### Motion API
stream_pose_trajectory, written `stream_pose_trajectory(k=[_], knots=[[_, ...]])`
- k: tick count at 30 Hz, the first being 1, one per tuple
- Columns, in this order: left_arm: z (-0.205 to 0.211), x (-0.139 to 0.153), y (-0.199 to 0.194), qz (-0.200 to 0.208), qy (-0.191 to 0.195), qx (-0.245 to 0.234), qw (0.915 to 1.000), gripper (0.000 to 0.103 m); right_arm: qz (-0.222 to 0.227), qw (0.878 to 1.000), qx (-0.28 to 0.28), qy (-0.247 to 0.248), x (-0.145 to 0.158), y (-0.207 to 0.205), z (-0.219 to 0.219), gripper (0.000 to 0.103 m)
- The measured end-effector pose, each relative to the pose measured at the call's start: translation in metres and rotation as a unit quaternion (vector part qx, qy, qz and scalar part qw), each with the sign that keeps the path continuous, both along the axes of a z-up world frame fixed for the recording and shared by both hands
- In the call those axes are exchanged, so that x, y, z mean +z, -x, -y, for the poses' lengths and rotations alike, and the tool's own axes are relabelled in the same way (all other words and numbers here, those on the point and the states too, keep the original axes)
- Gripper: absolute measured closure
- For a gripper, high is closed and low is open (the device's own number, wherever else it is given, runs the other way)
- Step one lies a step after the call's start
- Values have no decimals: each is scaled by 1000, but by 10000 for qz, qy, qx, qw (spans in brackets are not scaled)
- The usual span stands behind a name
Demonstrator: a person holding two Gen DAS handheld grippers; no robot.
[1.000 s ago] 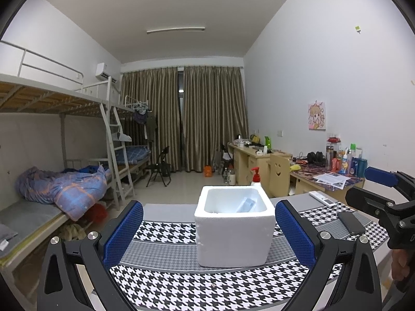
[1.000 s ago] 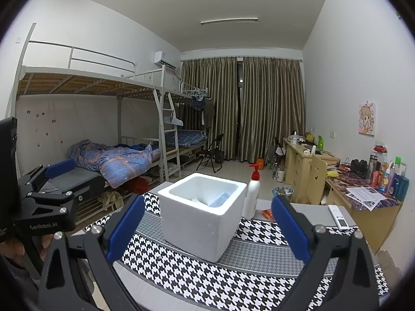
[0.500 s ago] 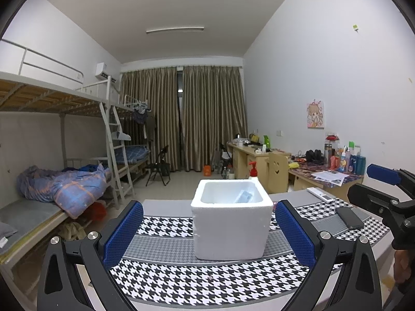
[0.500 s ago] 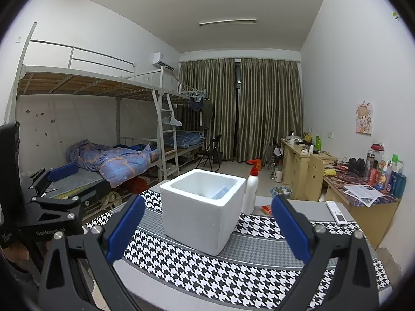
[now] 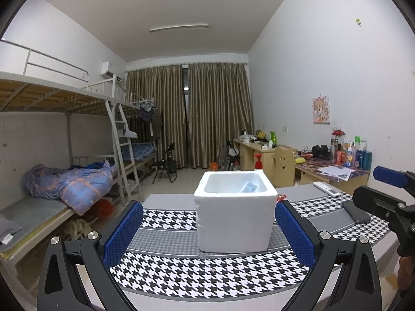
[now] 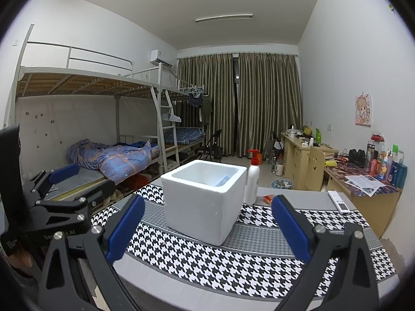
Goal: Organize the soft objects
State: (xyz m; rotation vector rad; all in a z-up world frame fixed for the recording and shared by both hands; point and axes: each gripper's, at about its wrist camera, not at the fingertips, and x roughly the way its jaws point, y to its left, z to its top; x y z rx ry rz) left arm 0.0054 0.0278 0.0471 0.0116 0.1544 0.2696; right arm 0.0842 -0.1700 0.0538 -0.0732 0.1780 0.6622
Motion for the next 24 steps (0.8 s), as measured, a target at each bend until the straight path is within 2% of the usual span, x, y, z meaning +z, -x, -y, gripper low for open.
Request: stream_pose_trajectory(k=[11,24], knots=[[-1,-11,-6,-202,83,-25,9998,1,-120,9999,-15,-45,-12,-5,5,3],[-2,-25,-4,-123,122,44,9998,1,-30,9996,-216,-177,-31,-3,8,3]])
